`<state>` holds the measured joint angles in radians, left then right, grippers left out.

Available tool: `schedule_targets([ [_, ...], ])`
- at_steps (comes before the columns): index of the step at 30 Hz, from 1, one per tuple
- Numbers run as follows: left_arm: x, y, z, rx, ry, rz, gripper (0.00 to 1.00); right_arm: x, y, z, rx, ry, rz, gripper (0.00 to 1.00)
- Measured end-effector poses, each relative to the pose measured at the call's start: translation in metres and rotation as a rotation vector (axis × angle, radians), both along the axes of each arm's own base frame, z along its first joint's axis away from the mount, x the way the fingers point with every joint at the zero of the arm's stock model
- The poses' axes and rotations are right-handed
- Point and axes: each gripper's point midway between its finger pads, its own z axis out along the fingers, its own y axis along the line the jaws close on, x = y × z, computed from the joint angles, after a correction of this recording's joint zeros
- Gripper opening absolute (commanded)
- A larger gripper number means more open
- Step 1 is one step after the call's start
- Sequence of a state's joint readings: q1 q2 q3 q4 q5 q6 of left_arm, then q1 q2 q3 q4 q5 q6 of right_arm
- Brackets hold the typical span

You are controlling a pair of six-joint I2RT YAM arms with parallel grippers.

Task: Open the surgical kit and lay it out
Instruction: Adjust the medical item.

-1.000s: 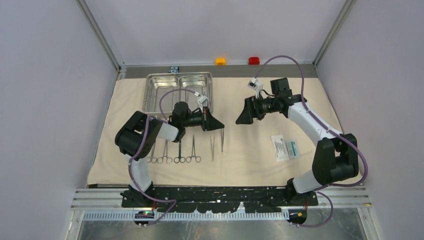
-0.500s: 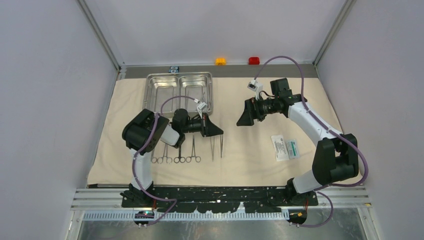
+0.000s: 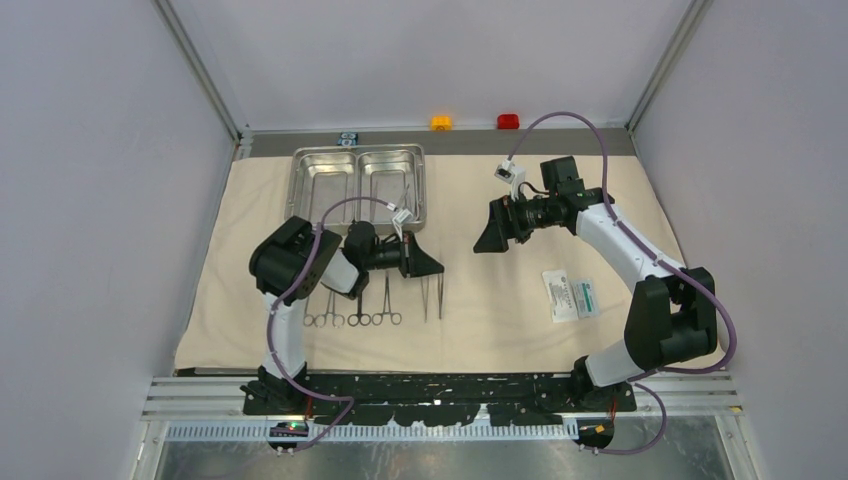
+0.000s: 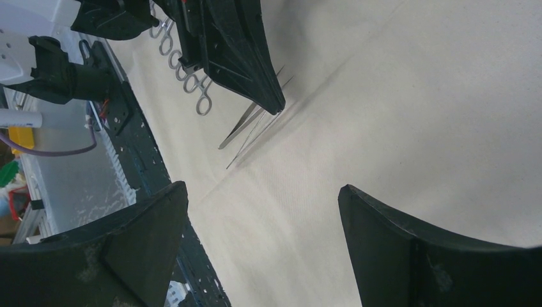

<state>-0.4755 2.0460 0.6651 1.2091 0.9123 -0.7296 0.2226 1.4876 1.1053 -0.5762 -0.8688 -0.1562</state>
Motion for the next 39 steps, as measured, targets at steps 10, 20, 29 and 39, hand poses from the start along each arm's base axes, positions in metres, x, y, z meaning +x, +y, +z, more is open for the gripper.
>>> schedule_targets([
  [10,0.003,0.004,-0.008,0.006,0.014,0.010,0.00,-0.001,0.000,0.000,-0.001,0.004,0.000,0.92],
  [20,0.001,0.003,-0.011,0.002,0.032,0.008,0.00,0.000,0.000,0.000,-0.002,0.006,0.000,0.92],
  [29,0.000,0.004,-0.018,0.009,0.051,0.005,0.03,0.000,0.000,0.001,-0.002,0.006,0.000,0.92],
  [39,-0.001,0.004,-0.017,0.008,0.051,-0.001,0.12,0.000,0.000,0.001,-0.003,0.006,0.002,0.92],
])
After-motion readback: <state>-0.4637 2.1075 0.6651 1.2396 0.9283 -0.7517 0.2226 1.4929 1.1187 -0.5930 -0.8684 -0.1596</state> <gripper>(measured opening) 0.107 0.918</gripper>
